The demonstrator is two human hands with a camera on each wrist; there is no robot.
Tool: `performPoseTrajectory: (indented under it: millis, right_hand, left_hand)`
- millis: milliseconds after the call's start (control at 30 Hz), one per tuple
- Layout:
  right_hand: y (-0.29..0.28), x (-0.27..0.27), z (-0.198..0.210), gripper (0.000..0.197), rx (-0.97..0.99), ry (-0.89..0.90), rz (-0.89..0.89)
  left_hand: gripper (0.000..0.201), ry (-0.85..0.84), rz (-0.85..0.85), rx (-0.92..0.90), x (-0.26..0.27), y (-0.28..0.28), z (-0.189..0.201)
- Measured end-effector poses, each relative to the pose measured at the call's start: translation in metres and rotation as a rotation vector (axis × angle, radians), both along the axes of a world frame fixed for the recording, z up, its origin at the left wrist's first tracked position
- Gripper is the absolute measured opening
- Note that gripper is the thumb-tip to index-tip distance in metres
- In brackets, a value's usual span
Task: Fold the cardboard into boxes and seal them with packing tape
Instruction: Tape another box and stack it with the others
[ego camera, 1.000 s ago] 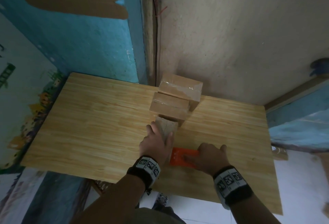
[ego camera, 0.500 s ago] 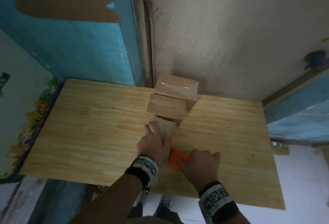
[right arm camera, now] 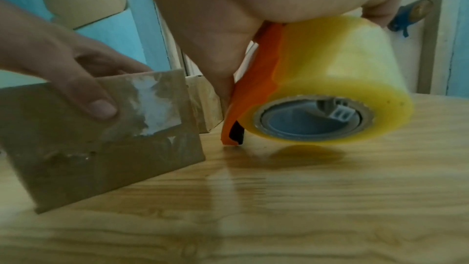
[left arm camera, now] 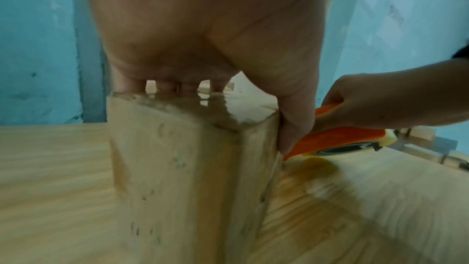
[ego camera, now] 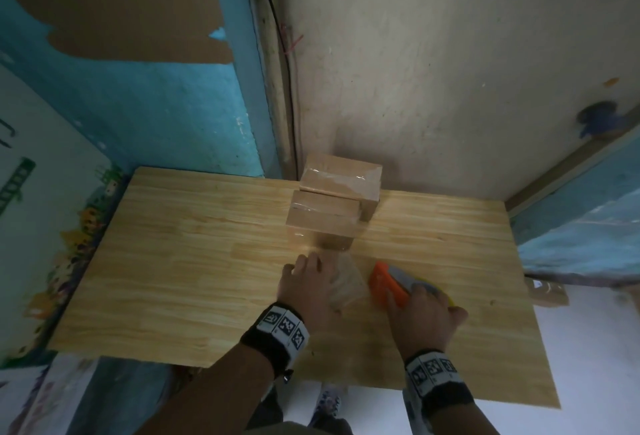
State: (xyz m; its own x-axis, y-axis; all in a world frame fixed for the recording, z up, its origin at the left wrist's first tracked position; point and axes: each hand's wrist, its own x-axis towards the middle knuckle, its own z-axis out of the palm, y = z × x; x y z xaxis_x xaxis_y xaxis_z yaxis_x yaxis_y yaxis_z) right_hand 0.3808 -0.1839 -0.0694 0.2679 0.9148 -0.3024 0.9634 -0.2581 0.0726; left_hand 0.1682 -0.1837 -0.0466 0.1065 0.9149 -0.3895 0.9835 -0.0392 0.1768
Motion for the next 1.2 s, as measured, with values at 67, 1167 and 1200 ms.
performPoseTrajectory:
  millis: [67,1167,1200]
  right_hand:
    - [0.004,-0.004,-0.004,0.057,-0.014,0.01,-0.026]
    - [0.027,0.054,-0.01,0.056,-0.116,0.175,-0.394]
    - [0.027,0.055,-0.009,0.056,-0.135,0.165,-0.406]
  left_hand:
    - [0.107,-0.011,-0.113,-0.026,-0.001,0.003,0.003]
    - [0.117,0.17,-0.275,0.068,-0.006,0.026,-0.007]
    - [0.115,0.181,-0.26,0.074,-0.005,0.026,-0.007]
